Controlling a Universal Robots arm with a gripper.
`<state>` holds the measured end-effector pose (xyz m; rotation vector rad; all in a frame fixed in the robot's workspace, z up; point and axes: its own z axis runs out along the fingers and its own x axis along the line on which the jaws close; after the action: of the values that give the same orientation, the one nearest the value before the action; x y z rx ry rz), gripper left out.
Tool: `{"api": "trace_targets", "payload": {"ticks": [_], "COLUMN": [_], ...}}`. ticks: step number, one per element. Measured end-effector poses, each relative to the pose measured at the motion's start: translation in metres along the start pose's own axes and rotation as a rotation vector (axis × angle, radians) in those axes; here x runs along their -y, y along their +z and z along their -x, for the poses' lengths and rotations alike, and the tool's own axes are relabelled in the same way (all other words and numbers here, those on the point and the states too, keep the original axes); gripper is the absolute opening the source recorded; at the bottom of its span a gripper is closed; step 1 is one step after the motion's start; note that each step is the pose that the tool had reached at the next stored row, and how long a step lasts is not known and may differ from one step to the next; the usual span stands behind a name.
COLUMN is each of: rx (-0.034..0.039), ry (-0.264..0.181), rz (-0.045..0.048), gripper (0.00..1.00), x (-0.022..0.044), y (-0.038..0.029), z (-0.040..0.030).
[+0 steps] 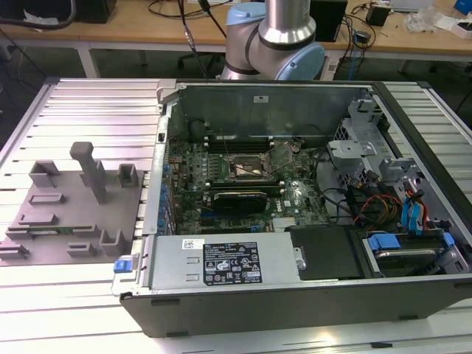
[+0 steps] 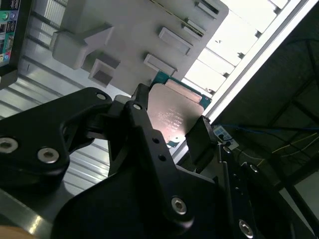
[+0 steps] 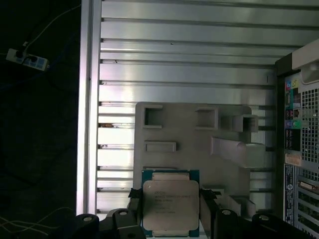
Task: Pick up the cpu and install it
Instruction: 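Pick up the cpu and move it towards the insertion slot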
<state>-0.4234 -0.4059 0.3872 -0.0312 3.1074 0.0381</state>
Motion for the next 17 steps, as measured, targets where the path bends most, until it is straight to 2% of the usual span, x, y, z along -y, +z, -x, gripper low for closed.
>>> {"api": "trace_targets", "payload": {"ticks": [3, 5, 12, 17], "rx": [0.0001, 0.0002, 0.0003, 0.0002], "ry": [0.0, 0.0, 0.001, 0.001], "rz": [0.0, 0.0, 0.0, 0.0001], "gripper": [0.55, 0.55, 0.55, 0.55], "x": [0.0001, 0.0002, 0.0005, 0.0008], "y": [0.0002, 0.0004, 0.0008, 0.0014], "z": [0.0037, 0.0095, 0.0213, 0.0371]}}
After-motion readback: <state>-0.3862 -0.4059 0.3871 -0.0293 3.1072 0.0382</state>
